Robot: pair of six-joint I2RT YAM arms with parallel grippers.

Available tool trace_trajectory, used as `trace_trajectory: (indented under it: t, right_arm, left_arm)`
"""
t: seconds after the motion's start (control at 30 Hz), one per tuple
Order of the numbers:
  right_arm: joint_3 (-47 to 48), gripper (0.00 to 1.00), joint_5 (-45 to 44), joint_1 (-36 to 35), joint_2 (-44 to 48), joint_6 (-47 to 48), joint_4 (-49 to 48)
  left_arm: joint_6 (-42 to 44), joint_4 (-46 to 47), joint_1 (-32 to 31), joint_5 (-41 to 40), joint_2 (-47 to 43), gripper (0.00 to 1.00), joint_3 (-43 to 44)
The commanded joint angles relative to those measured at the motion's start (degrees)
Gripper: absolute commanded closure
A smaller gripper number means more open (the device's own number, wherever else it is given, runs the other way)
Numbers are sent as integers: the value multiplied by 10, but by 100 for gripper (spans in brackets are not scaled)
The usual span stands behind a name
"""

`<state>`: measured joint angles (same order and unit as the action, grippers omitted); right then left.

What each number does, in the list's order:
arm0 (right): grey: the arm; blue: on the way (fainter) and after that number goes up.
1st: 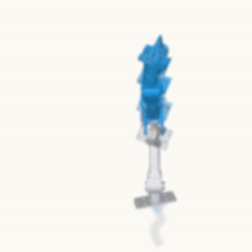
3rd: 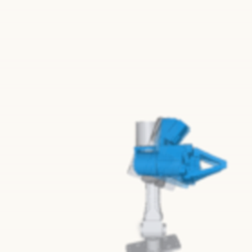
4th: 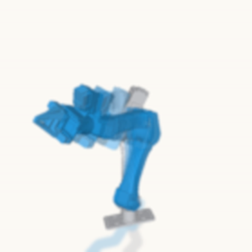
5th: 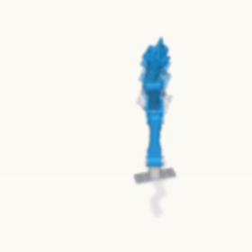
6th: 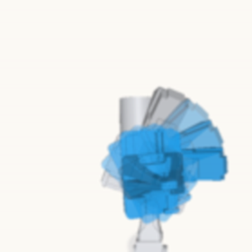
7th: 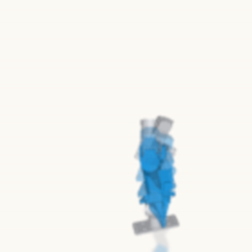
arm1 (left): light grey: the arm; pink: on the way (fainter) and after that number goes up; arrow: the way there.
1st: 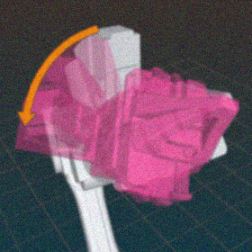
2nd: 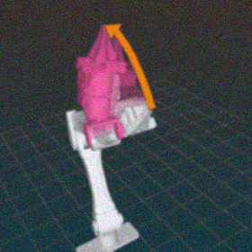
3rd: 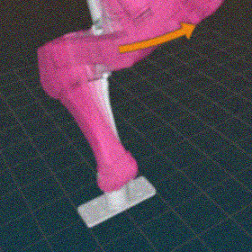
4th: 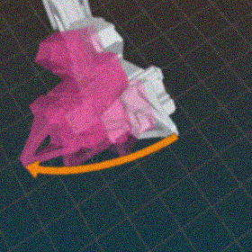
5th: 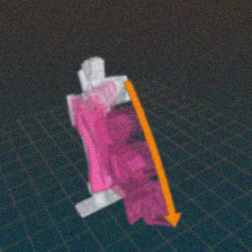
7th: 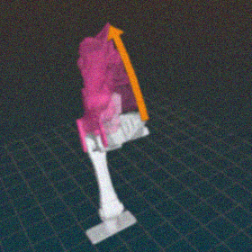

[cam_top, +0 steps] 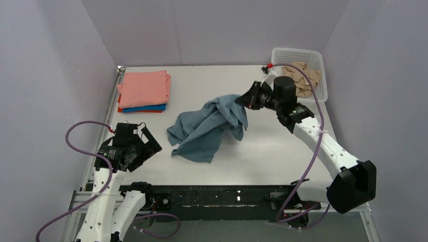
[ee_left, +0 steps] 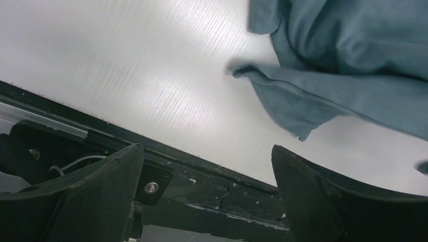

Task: Fold and stack the t-shirts
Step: Move the tshirt to the center of the board, then flatten out the tshirt

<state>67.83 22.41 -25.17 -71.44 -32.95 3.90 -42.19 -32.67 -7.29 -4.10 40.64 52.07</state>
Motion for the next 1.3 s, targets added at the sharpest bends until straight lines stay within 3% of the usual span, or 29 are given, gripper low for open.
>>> trace_trajectory:
  t: [0.0,0.07,0.13,0.2,0.33,0.53,0.57,0.7,0.93,1.13,1.27]
  right_arm:
    - [-147,82,-110,22,23,-10,-15]
    - [-178,62,-174,35,31,-18,38]
    - [-193,31,-231,40,47,-13,76]
    - [-195,21,-308,41,66,-8,106]
    - [-194,16,-375,42,102,10,145]
    - [-238,13,-321,42,179,20,158]
    - [-258,13,-298,42,208,20,150]
    - [-258,11,-310,42,242,25,190]
    - [-267,11,-310,42,249,22,202]
    - [-267,11,-317,42,248,22,212]
    - [-263,11,-331,42,241,13,242]
  left_arm:
    - [5,-69,1,16,12,0,-3]
    - [2,-61,2,38,19,1,-21]
    - [-3,-33,1,82,28,1,-45]
    - [-14,3,1,114,48,0,-67]
    - [-36,91,1,176,101,1,-97]
    - [-37,239,2,151,209,1,-132]
    - [-39,316,2,150,256,0,-154]
    - [-9,395,1,160,351,20,-164]
    - [-18,469,0,206,401,36,-186]
    - [-15,487,-4,224,411,59,-197]
    - [-10,472,-6,236,394,95,-197]
